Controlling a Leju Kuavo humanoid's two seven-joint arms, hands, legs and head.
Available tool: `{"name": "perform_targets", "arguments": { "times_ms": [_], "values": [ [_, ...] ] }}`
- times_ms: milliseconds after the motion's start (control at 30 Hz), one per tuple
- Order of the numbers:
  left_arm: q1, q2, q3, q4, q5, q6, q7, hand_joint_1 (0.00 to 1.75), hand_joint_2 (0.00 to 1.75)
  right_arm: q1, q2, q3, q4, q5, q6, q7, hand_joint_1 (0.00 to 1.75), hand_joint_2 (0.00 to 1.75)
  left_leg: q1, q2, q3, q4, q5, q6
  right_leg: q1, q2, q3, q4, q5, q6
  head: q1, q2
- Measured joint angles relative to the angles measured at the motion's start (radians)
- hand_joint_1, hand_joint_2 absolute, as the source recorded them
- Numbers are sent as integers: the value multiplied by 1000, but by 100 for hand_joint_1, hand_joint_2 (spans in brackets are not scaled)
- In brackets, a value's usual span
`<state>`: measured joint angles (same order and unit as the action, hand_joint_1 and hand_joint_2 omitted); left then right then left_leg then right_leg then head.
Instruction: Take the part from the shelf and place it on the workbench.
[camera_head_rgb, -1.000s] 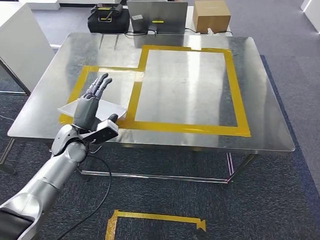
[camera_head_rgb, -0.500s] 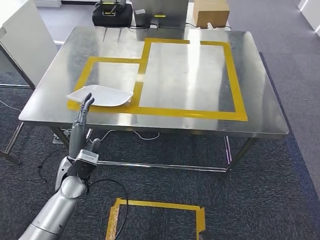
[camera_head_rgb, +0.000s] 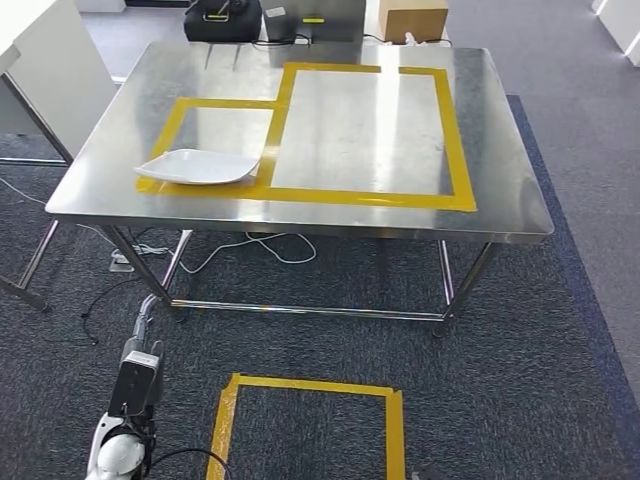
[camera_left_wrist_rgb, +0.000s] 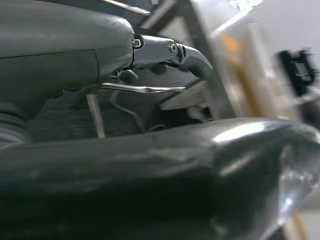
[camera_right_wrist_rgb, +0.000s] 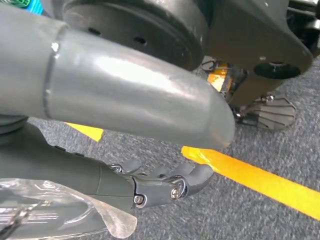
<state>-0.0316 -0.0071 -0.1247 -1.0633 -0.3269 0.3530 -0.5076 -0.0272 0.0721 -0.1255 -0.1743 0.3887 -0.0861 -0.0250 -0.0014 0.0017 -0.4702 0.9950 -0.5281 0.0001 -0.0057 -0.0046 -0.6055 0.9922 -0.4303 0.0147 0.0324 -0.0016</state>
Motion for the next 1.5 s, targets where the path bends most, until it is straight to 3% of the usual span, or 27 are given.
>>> {"name": "perform_targets", "arguments": {
  "times_ms": [67,133,233,267,300,367,433,500,533,600,633,700,767,800,833,867,933,1000,1033,1100,1167,1300,1333,1367,1400,1467,1500],
  "values": [
    [-7,-7,48,124,11,-12,-10,0,0,2,3,-5,0,2,0,7,0,0,-4,0,3,-21,1,10,-2,0,-4,-2,16,13,-1,0],
    [-20,-11,85,258,3,-10,-9,0,0,5,5,-12,1,4,1,14,0,0,-3,4,-16,-26,22,26,-4,1,-17,12,-5,24,-2,0],
    [-39,-14,120,427,-25,2,23,0,0,9,6,-18,1,10,4,27,0,0,0,8,-64,-30,64,43,-6,3,-67,154,-155,33,1,0],
    [-44,-15,125,475,-37,2,44,0,0,10,6,-20,1,12,7,32,0,0,0,8,-81,-29,77,44,-6,3,-78,216,-192,35,2,0],
    [-49,-16,130,520,-47,0,67,0,0,10,6,-22,1,14,11,35,0,0,-1,8,-99,-28,91,42,-6,3,-78,263,-203,36,2,0],
    [-55,-19,138,596,-62,-10,114,0,0,9,6,-24,1,17,18,42,0,0,-1,10,-135,-24,116,38,-6,3,-34,269,-157,37,3,0],
    [-58,-23,142,653,-71,-31,166,0,0,8,6,-24,1,19,23,49,0,0,-2,11,-165,-14,138,31,-5,4,77,150,-113,34,4,0],
    [-61,-29,143,697,-82,-49,215,0,0,2,6,-24,0,22,29,55,0,0,-4,10,-184,-3,157,22,-3,6,180,4,-135,25,4,0],
    [-61,-32,143,715,-87,-53,232,0,0,-1,7,-24,0,23,31,57,0,0,-4,11,-188,-1,168,17,-1,7,202,-34,-149,19,4,0],
    [-59,-35,143,746,-92,-55,249,0,0,-2,8,-25,0,24,33,60,0,0,-1,10,-195,-3,184,3,1,5,193,-47,-144,2,5,0],
    [-56,-35,143,758,-91,-56,252,0,0,-2,9,-25,1,24,33,62,0,0,2,9,-200,4,168,-3,1,2,183,-46,-134,-7,5,0],
    [-53,-37,143,775,-91,-57,257,0,0,-1,11,-25,1,25,34,64,0,0,6,6,-219,73,76,-14,-1,-4,157,-46,-107,-22,3,0],
    [-54,-39,143,786,-91,-58,259,0,0,-1,12,-25,1,25,35,64,0,0,9,6,-237,203,-28,-22,1,-8,125,-42,-81,-27,2,0],
    [-55,-39,143,791,-93,-59,261,0,0,-1,13,-25,1,26,35,64,0,0,9,6,-237,259,-48,-24,2,-9,108,-39,-68,-27,2,0],
    [-56,-39,142,795,-100,-63,270,0,0,-1,13,-25,1,26,35,65,0,0,10,6,-226,289,-42,-25,3,-9,90,-34,-56,-26,2,0],
    [-56,-39,141,799,-114,-68,288,0,0,-1,13,-25,1,27,36,66,0,0,10,6,-202,287,-19,-24,3,-10,72,-28,-45,-25,2,0],
    [-56,-39,132,806,-163,-85,348,0,0,-2,13,-25,1,32,37,71,0,0,10,5,-110,189,22,-18,4,-10,36,-13,-25,-19,2,0],
    [-53,-40,112,815,-214,-96,409,0,0,-3,14,-25,1,36,37,73,0,0,7,4,-16,47,8,-8,5,-10,9,0,-10,-9,3,0],
    [-49,-41,99,820,-236,-95,430,0,0,-3,15,-25,1,39,37,72,0,0,4,3,8,2,-7,-1,5,-11,2,3,-3,-3,3,0],
    [-35,-46,73,832,-271,-82,454,0,0,-3,16,-25,1,48,40,69,0,0,0,3,10,-22,-8,14,3,-13,-4,3,9,11,3,0],
    [-23,-50,50,841,-295,-70,469,0,0,-1,17,-25,1,62,46,71,0,0,1,2,-2,-26,11,30,-1,-10,-21,32,-19,22,3,0],
    [-17,-57,32,849,-303,-61,479,0,0,0,17,-24,1,74,52,74,0,0,0,-15,-49,-25,52,42,-4,0,-96,259,-172,32,6,0],
    [-15,-60,28,851,-304,-60,482,0,0,0,17,-24,1,75,53,74,0,0,0,-21,-61,-24,61,40,-4,1,-91,281,-182,33,6,0],
    [-13,-64,23,853,-307,-60,486,0,0,1,17,-24,1,77,54,74,0,0,0,-29,-71,-22,69,38,-4,2,-65,262,-173,33,6,0],
    [-12,-69,17,855,-313,-61,492,0,0,1,17,-24,1,81,54,75,0,0,0,-37,-80,-20,76,35,-5,8,-20,206,-151,31,6,0],
    [-13,-80,6,857,-329,-61,501,0,0,1,17,-22,1,93,56,78,0,0,-1,-55,-95,-11,86,27,-7,55,81,58,-115,25,6,0],
    [-14,-86,0,857,-336,-61,504,0,0,1,17,-21,1,100,57,79,0,0,-2,-63,-103,-5,91,22,-8,76,111,9,-108,20,6,0]
  ]
}}
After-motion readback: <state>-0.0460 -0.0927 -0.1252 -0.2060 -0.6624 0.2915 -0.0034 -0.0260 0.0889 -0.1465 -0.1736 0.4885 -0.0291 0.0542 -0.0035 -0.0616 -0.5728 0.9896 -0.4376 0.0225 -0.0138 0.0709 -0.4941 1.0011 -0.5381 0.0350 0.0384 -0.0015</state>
